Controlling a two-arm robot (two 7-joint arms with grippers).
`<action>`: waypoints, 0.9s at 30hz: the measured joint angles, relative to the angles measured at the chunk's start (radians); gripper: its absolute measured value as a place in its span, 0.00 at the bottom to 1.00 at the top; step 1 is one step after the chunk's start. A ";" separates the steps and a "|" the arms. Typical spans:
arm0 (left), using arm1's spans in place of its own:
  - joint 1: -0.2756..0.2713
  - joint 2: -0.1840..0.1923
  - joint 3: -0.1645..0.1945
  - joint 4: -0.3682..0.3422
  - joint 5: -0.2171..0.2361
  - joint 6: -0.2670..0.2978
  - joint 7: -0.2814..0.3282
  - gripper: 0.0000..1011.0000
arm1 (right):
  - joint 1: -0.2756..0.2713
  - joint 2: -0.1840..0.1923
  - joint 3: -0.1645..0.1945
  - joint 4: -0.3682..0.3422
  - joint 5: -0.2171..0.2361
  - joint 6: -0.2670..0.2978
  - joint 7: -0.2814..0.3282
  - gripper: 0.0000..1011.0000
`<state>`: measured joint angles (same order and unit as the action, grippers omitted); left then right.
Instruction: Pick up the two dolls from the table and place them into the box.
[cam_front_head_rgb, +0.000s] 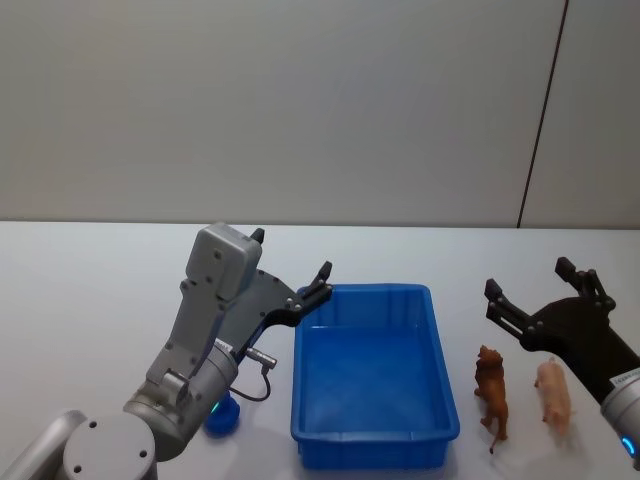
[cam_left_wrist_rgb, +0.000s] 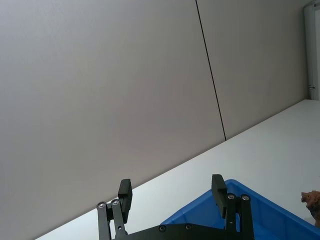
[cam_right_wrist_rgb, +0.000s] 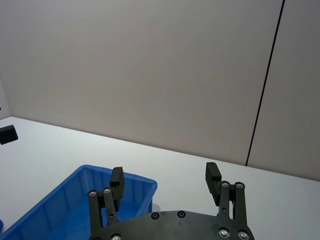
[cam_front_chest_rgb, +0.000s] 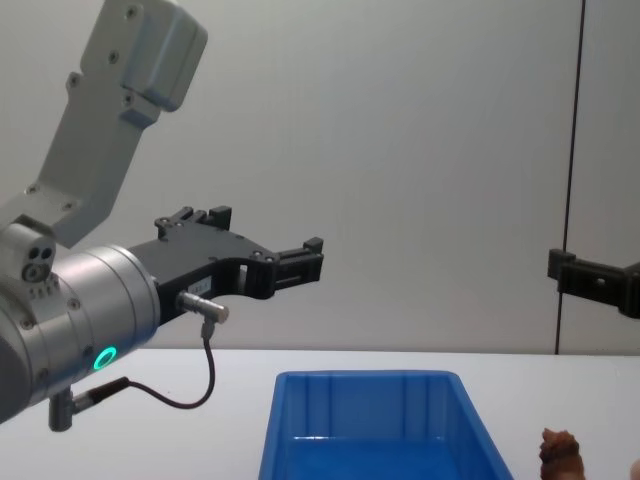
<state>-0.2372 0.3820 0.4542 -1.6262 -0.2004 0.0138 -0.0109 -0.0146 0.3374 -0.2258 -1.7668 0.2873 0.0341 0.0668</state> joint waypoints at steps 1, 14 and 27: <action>0.000 0.000 0.000 0.000 0.000 0.000 0.000 0.99 | 0.000 0.000 0.000 0.000 0.000 0.000 0.000 0.99; 0.000 0.000 0.000 0.000 0.000 0.000 0.000 0.99 | 0.002 0.010 0.011 0.006 0.004 0.016 0.005 0.99; 0.000 0.000 0.000 0.000 0.000 0.000 0.000 0.99 | 0.017 0.033 0.035 0.039 0.021 0.108 0.022 0.99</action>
<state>-0.2371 0.3820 0.4542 -1.6262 -0.2004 0.0138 -0.0109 0.0024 0.3705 -0.1907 -1.7274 0.3078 0.1424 0.0891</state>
